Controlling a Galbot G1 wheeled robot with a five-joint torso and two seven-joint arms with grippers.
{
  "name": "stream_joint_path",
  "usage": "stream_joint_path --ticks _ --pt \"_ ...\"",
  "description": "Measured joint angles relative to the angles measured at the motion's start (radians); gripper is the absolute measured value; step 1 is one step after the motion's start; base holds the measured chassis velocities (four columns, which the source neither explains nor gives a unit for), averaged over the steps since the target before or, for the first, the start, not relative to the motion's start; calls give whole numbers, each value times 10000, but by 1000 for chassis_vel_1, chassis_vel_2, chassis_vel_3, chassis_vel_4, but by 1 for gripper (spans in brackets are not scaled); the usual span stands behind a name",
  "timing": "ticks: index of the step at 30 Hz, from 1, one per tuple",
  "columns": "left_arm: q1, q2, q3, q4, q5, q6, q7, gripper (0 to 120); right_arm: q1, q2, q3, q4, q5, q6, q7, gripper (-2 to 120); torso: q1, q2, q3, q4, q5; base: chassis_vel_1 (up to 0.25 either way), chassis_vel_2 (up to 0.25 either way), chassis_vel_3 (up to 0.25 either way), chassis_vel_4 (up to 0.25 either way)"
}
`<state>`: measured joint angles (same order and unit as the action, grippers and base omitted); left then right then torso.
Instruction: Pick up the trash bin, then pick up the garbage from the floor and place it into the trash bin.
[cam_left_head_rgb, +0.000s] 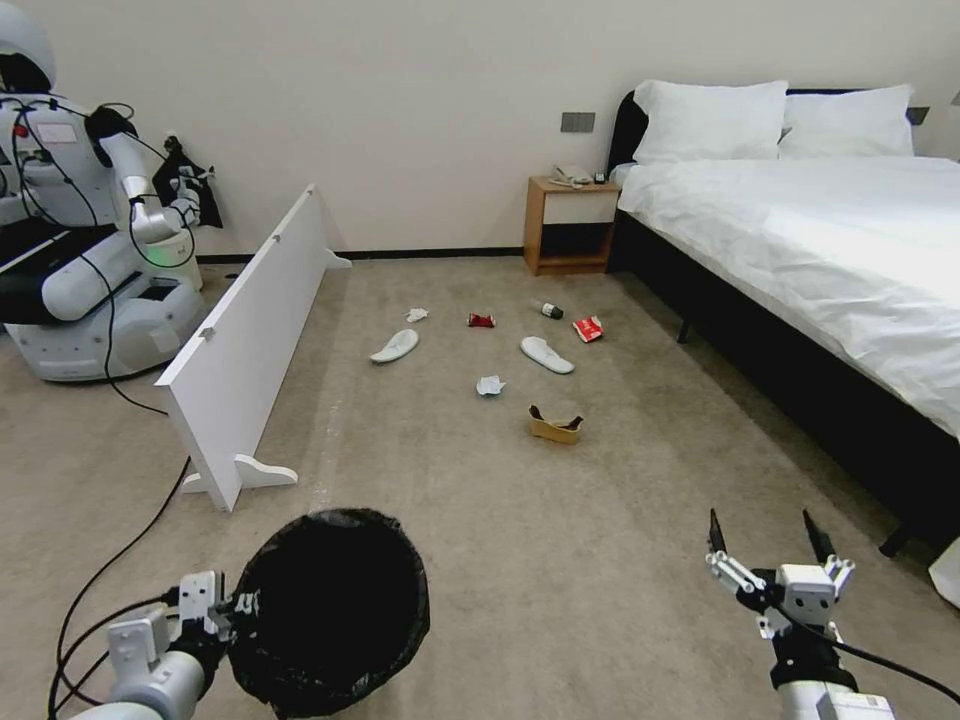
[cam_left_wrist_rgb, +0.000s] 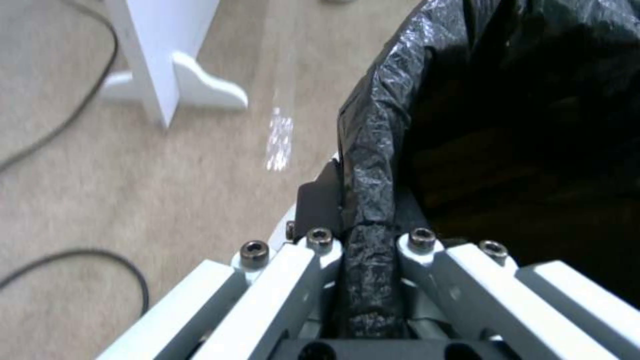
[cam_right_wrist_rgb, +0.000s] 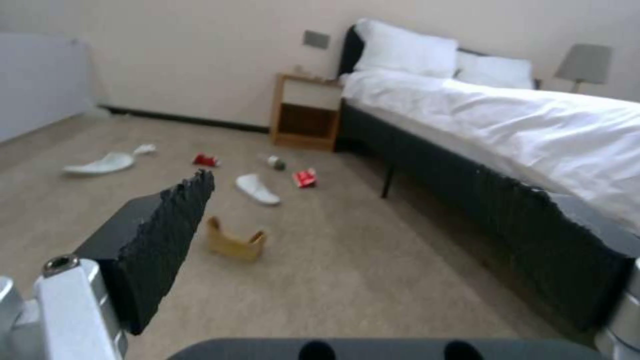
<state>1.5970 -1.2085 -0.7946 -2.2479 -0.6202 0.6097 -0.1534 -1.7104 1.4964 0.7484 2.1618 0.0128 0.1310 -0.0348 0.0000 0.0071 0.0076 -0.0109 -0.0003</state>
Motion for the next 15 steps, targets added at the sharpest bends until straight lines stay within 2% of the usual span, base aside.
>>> stream_joint_path --ticks 4,7,15 --pt "3 -52 -53 -703 134 6 -100 4 -257 -261 -9 -248 11 197 -276 100 0 2 -2 -2 4 0 0 0 0" --pt "-10 -74 -63 -907 181 21 -175 4 -389 -361 -80 -329 -15 225 -332 100 0 3 -2 0 3 0 0 0 0" --pt "-56 -166 -122 -1009 394 4 -346 4 -721 -334 -460 -748 -363 551 -570 100 0 3 -2 -1 3 0 0 0 0"
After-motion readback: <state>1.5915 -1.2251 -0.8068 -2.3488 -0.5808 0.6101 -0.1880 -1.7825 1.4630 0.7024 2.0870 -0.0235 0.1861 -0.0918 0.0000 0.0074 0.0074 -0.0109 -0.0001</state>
